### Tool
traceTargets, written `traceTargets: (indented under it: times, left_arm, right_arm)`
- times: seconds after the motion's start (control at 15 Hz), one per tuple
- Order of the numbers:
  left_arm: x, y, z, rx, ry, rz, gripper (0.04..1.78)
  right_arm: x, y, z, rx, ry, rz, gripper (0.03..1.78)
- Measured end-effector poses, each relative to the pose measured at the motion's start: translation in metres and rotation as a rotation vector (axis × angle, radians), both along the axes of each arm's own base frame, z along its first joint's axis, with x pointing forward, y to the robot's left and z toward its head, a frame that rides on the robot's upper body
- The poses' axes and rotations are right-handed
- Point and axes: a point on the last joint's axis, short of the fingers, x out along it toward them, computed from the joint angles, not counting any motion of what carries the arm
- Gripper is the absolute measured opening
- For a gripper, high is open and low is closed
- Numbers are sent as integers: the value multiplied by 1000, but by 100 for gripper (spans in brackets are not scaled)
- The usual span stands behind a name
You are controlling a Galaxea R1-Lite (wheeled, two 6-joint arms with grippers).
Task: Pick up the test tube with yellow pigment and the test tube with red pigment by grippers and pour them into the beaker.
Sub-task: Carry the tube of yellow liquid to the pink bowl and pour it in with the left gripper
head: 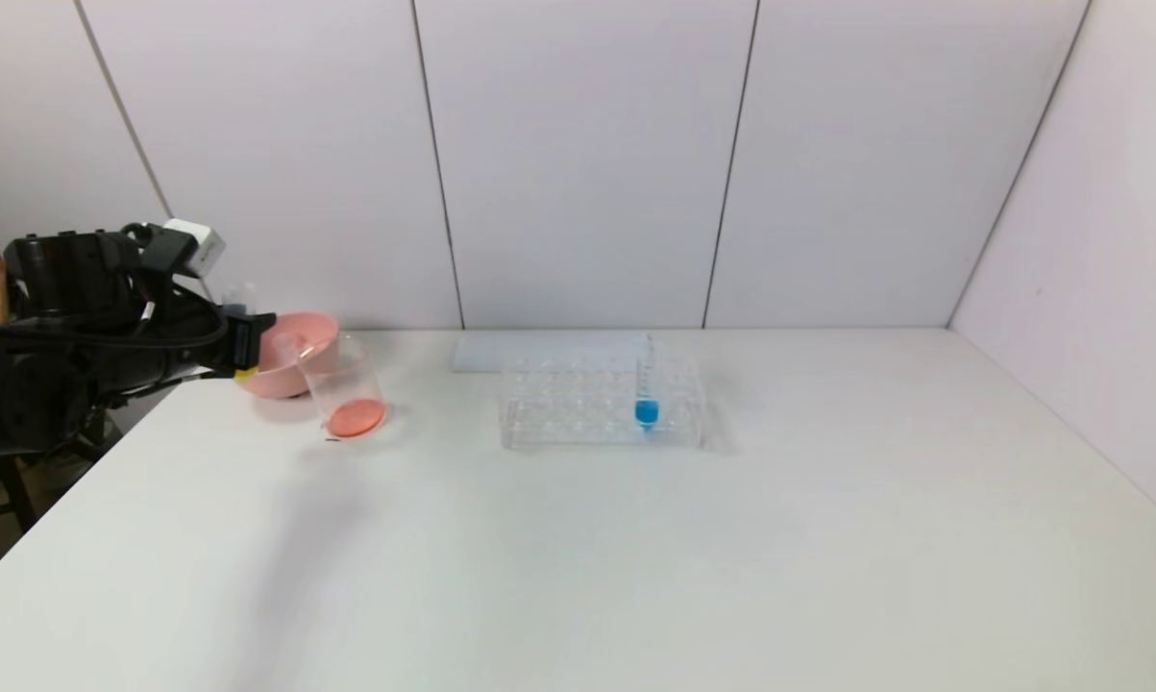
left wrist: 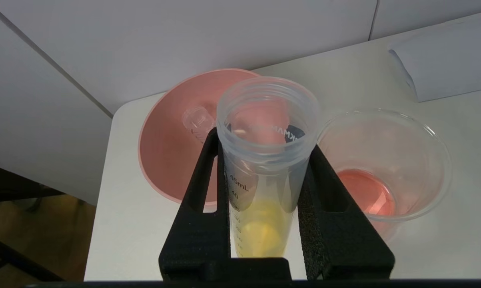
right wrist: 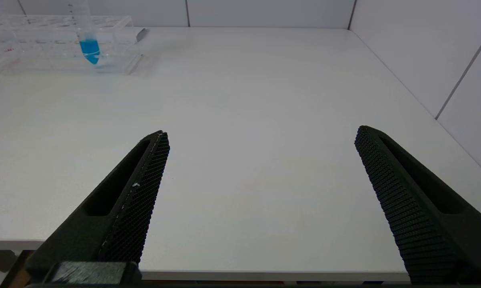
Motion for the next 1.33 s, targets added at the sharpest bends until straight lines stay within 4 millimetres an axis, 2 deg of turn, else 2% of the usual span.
traceTargets:
  times: [0.67,0.87,1.33]
  left_arm:
    - [11,1,-7,115,9,-52,49]
    - [10,0,-9,129,75,-66,49]
    - [8,-3,-1,172,138,-86,49]
  right_arm:
    - [0,0,0,0,0,0,170]
    - [0,0,0,0,0,0,170]
    - [0,0,0,0,0,0,170]
